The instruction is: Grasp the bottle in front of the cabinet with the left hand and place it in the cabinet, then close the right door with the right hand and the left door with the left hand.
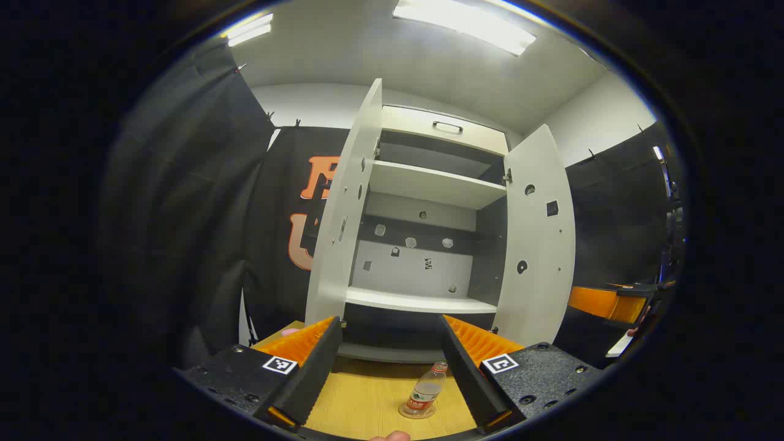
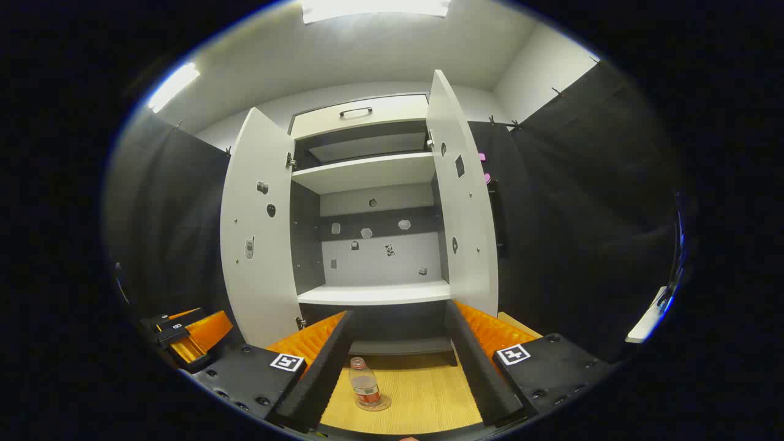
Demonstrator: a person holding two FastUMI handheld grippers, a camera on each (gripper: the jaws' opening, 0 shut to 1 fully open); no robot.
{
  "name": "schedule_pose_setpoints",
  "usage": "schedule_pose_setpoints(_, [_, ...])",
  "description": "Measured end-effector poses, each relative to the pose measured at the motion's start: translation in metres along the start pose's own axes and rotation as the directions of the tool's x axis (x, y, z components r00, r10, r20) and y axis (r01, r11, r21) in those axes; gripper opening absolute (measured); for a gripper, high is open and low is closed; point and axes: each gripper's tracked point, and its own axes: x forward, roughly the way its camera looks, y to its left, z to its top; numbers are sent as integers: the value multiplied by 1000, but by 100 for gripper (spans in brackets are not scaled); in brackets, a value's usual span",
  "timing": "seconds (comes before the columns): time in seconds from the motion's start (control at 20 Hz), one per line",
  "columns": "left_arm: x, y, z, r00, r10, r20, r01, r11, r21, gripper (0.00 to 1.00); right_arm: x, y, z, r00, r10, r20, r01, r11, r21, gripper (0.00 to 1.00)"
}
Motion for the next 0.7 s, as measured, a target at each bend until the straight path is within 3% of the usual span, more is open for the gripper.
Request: schedule_pose_setpoints(0.7, [-3,1,2,1000,15,4,-15,1000,11,94,-1,0,-3,1000,1,-8,-1,1000,13,98])
